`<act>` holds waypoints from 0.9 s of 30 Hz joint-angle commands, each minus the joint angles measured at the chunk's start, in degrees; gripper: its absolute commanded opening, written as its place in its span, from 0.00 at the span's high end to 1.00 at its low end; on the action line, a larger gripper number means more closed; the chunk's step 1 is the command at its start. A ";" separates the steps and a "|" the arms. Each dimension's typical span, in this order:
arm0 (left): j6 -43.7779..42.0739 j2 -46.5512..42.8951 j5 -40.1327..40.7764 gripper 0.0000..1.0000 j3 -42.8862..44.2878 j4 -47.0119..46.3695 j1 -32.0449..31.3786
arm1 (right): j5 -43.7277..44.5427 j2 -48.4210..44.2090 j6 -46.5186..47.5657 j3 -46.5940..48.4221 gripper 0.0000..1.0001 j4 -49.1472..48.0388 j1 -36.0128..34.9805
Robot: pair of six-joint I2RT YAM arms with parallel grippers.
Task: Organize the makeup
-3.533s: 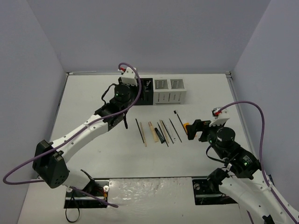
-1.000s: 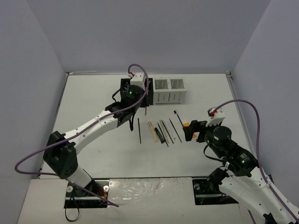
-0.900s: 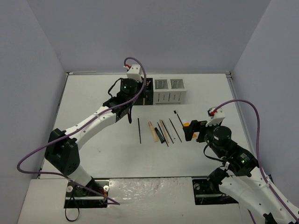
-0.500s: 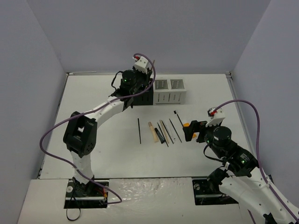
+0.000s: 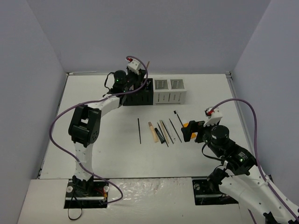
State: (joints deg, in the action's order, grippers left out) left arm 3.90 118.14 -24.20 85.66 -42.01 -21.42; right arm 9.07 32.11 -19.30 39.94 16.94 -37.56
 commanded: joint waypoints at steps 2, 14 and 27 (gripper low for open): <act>1.67 -2.13 -4.40 0.99 0.36 -10.99 0.62 | -0.84 1.85 0.53 0.79 0.00 -4.11 -0.32; 2.78 -2.75 -4.15 0.85 -5.13 -12.83 1.27 | -4.04 7.54 -0.04 1.54 0.00 -4.02 -0.32; 5.45 -21.81 3.35 0.55 -11.60 -0.53 2.23 | -6.97 21.18 -0.79 4.38 0.04 -4.05 -0.25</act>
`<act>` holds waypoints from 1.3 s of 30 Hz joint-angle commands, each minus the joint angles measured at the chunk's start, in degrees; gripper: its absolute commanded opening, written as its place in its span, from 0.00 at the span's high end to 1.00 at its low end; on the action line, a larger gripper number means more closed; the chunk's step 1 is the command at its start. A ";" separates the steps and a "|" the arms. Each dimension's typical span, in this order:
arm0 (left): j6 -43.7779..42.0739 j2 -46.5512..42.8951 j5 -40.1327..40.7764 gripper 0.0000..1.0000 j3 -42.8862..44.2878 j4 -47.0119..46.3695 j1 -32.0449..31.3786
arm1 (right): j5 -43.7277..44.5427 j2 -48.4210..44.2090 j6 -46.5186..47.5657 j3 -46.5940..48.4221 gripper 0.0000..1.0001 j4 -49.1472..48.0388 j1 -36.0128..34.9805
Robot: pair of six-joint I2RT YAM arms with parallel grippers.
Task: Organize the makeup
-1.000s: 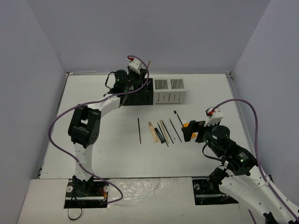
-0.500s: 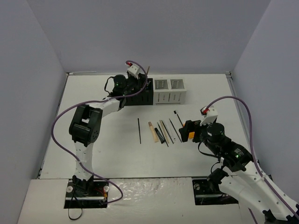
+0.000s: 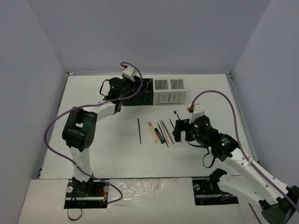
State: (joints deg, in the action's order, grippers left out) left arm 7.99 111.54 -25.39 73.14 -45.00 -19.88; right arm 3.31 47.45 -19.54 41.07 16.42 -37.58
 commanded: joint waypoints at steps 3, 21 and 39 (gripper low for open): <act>0.82 -22.74 11.51 0.30 1.14 18.86 0.89 | -0.79 10.06 -0.39 3.76 0.09 -3.89 -0.04; 6.06 -59.50 29.41 0.03 -12.33 75.10 0.98 | -1.08 35.73 2.26 7.15 0.73 -15.34 2.81; 7.64 -71.64 29.96 0.03 -24.05 75.37 1.07 | 2.43 44.20 2.40 7.52 0.86 -19.42 4.71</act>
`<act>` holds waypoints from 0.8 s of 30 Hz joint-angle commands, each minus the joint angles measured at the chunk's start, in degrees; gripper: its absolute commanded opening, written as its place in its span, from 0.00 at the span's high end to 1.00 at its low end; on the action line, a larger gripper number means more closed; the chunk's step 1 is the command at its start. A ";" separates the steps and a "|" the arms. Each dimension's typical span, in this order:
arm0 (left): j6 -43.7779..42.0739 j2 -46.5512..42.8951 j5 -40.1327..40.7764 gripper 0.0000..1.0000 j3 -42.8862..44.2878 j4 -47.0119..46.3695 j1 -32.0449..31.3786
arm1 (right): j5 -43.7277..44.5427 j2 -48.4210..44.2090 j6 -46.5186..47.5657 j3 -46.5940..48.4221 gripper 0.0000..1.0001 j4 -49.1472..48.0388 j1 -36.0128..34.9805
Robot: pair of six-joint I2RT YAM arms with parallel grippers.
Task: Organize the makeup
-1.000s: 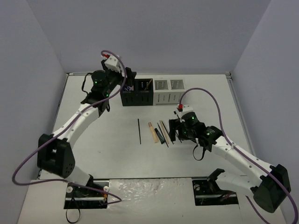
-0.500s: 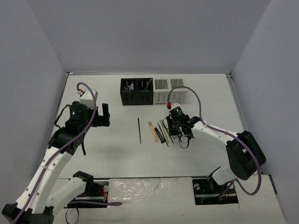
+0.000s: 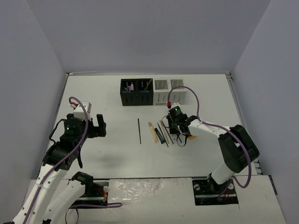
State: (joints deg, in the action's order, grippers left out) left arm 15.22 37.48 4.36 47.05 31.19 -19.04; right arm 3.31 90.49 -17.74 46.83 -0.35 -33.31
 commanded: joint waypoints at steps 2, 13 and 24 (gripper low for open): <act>0.28 2.51 0.27 0.03 2.03 -0.76 0.29 | 2.64 1.67 0.54 1.37 0.86 -3.10 0.50; 0.28 2.93 -1.59 0.03 1.52 -1.61 0.58 | 1.23 3.68 -0.89 0.68 0.87 -3.29 0.74; 4.20 7.09 -10.50 0.03 3.03 -2.21 0.61 | 0.19 -1.78 0.87 1.50 1.00 -2.49 -0.07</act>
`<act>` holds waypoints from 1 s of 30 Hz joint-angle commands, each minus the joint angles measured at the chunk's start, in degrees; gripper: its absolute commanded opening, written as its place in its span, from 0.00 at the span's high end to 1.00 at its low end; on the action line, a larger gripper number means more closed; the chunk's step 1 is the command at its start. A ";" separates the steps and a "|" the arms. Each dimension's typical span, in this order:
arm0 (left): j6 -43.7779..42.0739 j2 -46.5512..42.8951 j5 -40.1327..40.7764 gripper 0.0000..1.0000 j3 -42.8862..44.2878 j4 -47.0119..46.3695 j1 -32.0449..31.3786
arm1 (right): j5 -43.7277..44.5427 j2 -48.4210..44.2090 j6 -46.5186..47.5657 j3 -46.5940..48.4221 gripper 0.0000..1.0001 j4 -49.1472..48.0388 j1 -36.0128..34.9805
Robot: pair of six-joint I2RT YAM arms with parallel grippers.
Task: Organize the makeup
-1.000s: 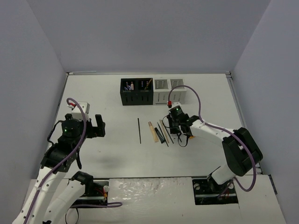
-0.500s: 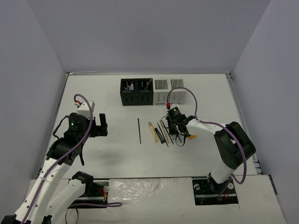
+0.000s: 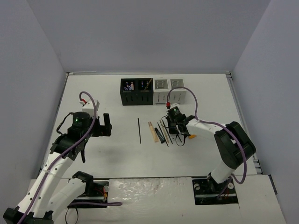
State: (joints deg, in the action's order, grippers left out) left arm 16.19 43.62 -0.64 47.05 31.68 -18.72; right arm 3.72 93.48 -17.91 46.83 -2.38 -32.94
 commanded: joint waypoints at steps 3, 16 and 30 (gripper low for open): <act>7.69 1.93 -11.40 0.03 4.69 -3.56 0.07 | -0.86 -10.65 2.43 2.48 1.00 -0.62 -2.15; 22.41 15.32 -12.01 0.04 17.90 -17.69 -16.10 | -10.83 -28.80 5.34 0.08 1.00 -19.44 -8.03; 26.33 31.78 -3.07 0.32 30.64 -18.17 -23.29 | -15.93 -31.22 5.35 -4.77 1.00 -29.65 -8.28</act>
State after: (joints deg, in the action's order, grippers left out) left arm 40.60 73.18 -8.34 73.81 16.47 -40.87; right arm -10.76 64.78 -12.97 42.52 -23.47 -40.97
